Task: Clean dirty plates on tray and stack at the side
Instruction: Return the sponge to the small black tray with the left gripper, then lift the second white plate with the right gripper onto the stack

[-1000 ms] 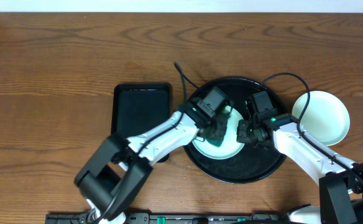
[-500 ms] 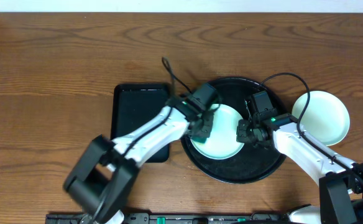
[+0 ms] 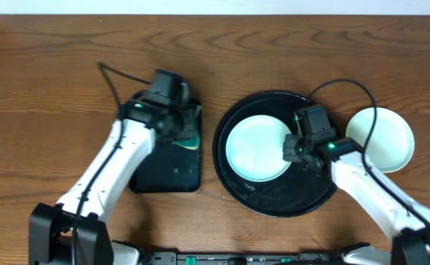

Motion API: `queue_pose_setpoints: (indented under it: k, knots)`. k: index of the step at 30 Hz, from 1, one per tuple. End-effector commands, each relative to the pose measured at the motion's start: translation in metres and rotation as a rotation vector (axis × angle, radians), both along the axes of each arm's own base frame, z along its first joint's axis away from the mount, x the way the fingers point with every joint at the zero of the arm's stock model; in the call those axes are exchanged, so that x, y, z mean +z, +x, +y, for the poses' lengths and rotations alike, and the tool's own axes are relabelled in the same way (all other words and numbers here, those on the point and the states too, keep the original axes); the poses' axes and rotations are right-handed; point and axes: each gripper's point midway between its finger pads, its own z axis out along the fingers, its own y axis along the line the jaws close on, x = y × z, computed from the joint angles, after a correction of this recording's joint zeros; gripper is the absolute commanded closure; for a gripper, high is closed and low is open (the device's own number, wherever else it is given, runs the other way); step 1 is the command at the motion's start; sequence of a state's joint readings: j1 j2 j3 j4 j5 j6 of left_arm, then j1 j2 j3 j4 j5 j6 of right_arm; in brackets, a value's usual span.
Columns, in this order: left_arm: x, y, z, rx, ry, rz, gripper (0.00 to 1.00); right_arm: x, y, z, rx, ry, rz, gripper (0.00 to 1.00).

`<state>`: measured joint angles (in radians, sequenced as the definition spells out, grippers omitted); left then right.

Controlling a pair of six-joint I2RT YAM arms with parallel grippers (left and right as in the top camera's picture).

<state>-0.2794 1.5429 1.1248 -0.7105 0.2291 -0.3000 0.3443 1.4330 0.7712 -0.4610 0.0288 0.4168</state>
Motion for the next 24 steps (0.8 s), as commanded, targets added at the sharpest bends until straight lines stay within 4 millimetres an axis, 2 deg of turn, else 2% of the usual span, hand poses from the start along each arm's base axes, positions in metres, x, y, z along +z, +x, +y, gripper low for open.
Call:
queue_pose_setpoints:
  k: [1, 3, 5, 10, 16, 19, 24]
  knots:
    - [-0.016, -0.008, 0.025, 0.030, -0.012, 0.051, 0.93, 0.022, 0.009, -0.016, 0.041, -0.103, -0.093, 0.99]
    - [-0.025, -0.011, 0.038, 0.057, -0.005, 0.072, 0.93, 0.031, 0.011, -0.026, 0.040, -0.176, -0.131, 0.99]
    - [-0.030, -0.013, 0.043, 0.031, 0.008, 0.074, 0.92, 0.043, 0.013, -0.037, 0.035, -0.261, -0.180, 0.99]
    - [-0.041, -0.013, 0.045, -0.046, 0.045, 0.083, 0.93, 0.085, 0.020, -0.048, 0.069, -0.465, -0.320, 0.99]
    - [-0.059, -0.013, 0.046, -0.045, 0.057, 0.129, 0.92, 0.120, 0.024, -0.054, 0.104, -0.700, -0.413, 0.99]
    - [-0.068, -0.013, 0.046, -0.046, 0.060, 0.151, 0.93, 0.140, 0.027, -0.052, 0.110, -0.821, -0.476, 0.99]
    - [-0.080, -0.015, 0.047, -0.046, 0.063, 0.184, 0.92, 0.173, 0.032, -0.029, 0.163, -0.948, -0.599, 0.99]
